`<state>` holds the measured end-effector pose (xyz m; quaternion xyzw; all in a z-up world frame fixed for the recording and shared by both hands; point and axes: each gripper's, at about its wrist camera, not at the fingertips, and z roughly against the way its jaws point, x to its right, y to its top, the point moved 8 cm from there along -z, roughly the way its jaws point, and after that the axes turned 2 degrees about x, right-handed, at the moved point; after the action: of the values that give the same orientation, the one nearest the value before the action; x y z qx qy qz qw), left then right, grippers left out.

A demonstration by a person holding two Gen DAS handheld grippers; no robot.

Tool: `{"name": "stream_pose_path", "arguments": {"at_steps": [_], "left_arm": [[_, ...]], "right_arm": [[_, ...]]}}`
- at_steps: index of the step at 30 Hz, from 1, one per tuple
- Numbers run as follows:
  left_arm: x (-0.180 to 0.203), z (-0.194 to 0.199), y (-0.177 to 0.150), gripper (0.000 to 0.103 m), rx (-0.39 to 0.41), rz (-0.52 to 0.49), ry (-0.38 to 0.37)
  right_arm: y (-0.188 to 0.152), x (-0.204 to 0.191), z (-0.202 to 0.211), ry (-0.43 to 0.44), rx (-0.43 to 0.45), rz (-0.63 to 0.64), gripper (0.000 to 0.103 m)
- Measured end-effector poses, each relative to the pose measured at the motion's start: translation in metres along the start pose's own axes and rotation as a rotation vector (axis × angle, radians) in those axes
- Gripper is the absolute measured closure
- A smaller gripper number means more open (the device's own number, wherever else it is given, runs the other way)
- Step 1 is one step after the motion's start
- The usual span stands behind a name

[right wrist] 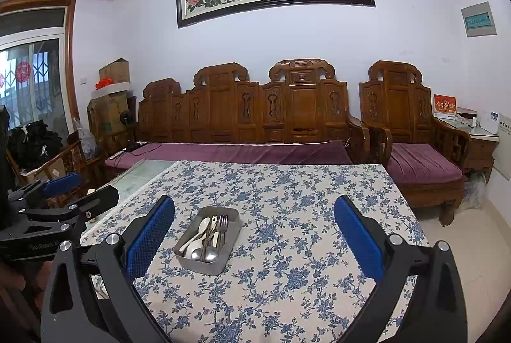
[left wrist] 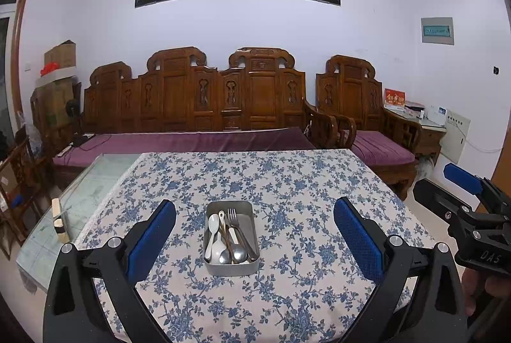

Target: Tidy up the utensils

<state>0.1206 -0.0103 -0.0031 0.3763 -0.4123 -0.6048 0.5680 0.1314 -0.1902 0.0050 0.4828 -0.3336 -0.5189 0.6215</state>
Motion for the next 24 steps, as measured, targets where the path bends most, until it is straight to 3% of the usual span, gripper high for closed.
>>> {"name": "stream_pose_path", "arguments": {"at_steps": [24], "left_arm": [[-0.0028,0.0002,0.001,0.007,0.002,0.004,0.0]], "right_arm": [[0.001,-0.0002,0.0,0.0,0.0,0.0,0.003]]}}
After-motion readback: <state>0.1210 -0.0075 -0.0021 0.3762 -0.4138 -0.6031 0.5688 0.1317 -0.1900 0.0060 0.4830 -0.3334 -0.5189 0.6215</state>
